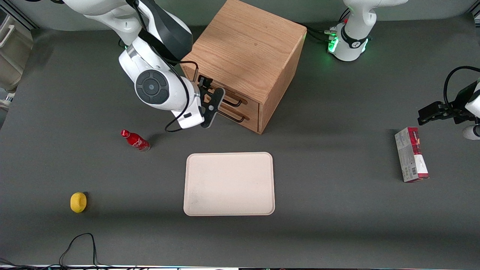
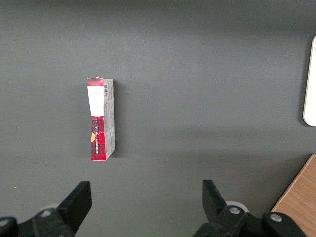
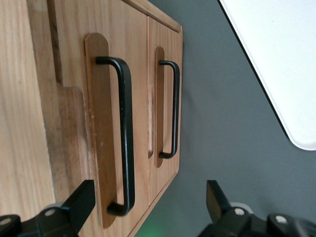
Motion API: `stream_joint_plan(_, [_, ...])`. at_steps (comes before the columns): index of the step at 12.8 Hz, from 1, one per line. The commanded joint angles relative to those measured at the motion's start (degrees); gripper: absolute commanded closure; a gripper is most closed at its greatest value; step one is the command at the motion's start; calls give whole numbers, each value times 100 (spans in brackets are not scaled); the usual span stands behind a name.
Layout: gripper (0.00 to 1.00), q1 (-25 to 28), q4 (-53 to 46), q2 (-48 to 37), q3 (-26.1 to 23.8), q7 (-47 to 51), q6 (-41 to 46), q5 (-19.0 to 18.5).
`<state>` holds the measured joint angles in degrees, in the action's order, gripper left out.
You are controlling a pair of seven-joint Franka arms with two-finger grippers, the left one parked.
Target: Open upper drawer
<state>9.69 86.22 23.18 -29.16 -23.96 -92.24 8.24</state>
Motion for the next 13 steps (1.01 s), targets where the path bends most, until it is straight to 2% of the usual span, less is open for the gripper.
stream_joint_plan(1, [0,33,359,-33,-2,-135,-434,117])
stream_joint_plan(7, [0,68,624,99,-2,-223,-927,-24])
stream_joint_plan(13, [0,33,546,336,15,-319,-1209,-559])
